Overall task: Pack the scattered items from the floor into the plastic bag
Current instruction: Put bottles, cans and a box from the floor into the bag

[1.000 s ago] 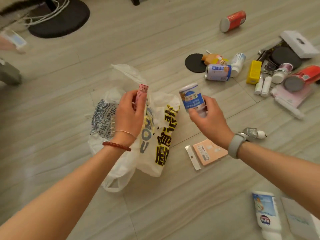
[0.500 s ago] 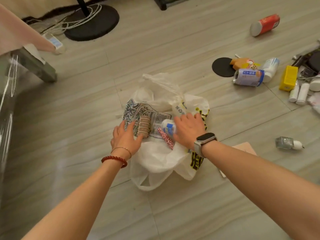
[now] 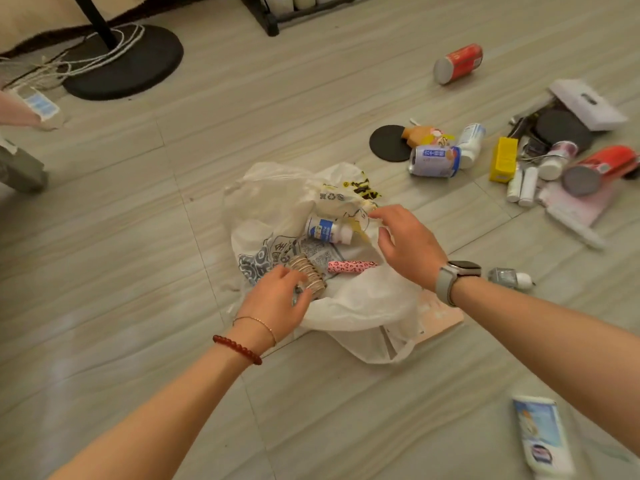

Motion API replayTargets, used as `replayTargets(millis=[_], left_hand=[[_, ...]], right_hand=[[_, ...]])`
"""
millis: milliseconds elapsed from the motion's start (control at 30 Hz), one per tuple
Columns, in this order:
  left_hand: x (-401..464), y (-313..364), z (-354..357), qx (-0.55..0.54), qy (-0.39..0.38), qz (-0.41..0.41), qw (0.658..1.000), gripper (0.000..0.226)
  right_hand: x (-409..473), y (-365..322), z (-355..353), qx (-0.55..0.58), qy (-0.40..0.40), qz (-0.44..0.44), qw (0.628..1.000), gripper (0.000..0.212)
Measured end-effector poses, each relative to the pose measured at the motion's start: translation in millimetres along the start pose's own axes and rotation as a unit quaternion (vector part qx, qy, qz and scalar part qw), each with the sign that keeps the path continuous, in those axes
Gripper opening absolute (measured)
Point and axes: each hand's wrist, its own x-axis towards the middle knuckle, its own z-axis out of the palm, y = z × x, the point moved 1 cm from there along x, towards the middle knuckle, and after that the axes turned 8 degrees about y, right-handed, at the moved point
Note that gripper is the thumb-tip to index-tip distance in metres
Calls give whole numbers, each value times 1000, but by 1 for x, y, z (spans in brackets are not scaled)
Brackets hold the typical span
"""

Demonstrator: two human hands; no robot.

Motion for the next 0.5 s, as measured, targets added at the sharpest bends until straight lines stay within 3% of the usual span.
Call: replayTargets(millis=[133,333,400,500], left_hand=[[14,50,11,-33,58,143,987,37],[23,154,79,70,52,333,939,28],[31,177,104,148,13,329,933,46],[41,186,141,233,-119,259,930,80]], right_hand=[[-28,48,-42,17,29,68,997,34],[-90,134,-73,-104,-65,191,974,40],[-100,156,-76,-127,-82,197,969,46],[-100,179,-70,-153,-143,188,960,57]])
